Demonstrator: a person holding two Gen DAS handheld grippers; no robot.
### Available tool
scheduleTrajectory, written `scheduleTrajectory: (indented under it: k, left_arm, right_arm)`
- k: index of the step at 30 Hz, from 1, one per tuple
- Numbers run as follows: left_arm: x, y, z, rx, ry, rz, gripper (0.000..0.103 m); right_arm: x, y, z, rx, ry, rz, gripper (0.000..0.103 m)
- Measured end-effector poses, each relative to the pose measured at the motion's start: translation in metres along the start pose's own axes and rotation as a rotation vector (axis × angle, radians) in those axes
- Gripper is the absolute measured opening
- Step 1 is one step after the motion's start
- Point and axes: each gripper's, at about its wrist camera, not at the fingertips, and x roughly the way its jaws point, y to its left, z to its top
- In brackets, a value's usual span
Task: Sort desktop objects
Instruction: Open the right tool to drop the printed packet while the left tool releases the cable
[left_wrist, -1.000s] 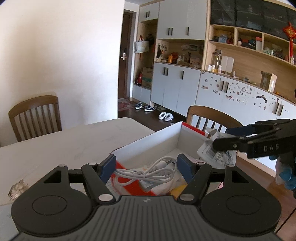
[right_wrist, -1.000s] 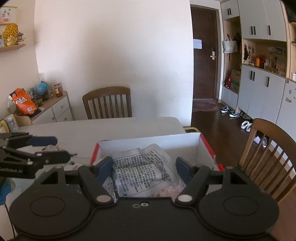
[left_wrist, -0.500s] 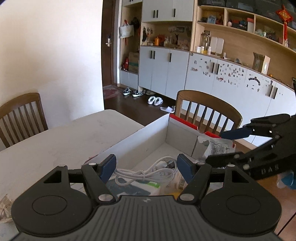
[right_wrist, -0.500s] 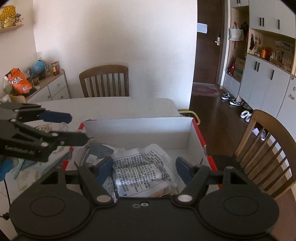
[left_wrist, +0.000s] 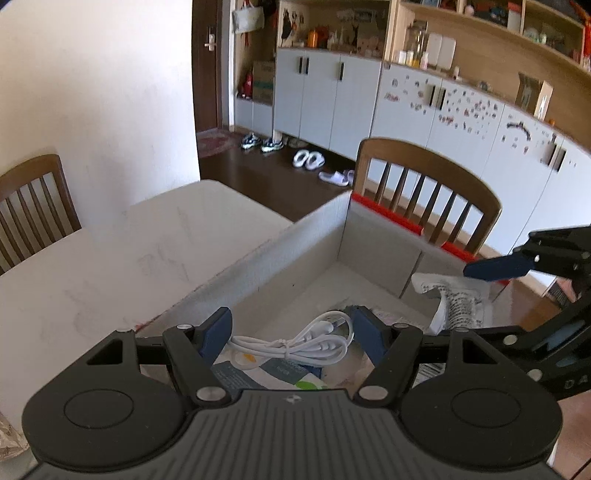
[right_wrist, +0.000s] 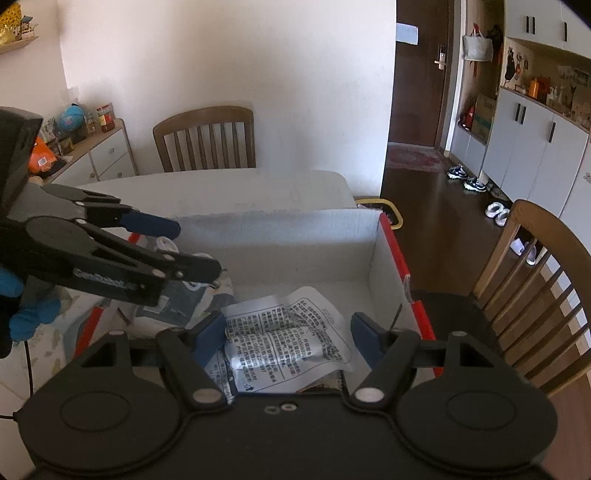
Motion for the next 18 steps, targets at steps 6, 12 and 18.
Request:
scheduleTrajectory:
  k: [6, 12, 18]
  left_arm:
    - [0.018, -0.003, 0.001, 0.022, 0.038, 0.009, 0.072]
    - [0.033, -0.006, 0.002, 0.057, 0.073, 0.010, 0.072]
    - [0.046, -0.008, 0.000, 0.066, 0.137, 0.017, 0.072]
  right_arm:
    - [0.012, 0.002, -0.001, -0.014, 0.024, 0.007, 0.074]
    - [0.025, 0.006, -0.006, -0.052, 0.062, 0.015, 0.074]
    - [0.030, 0.014, -0.010, -0.117, 0.074, -0.015, 0.074]
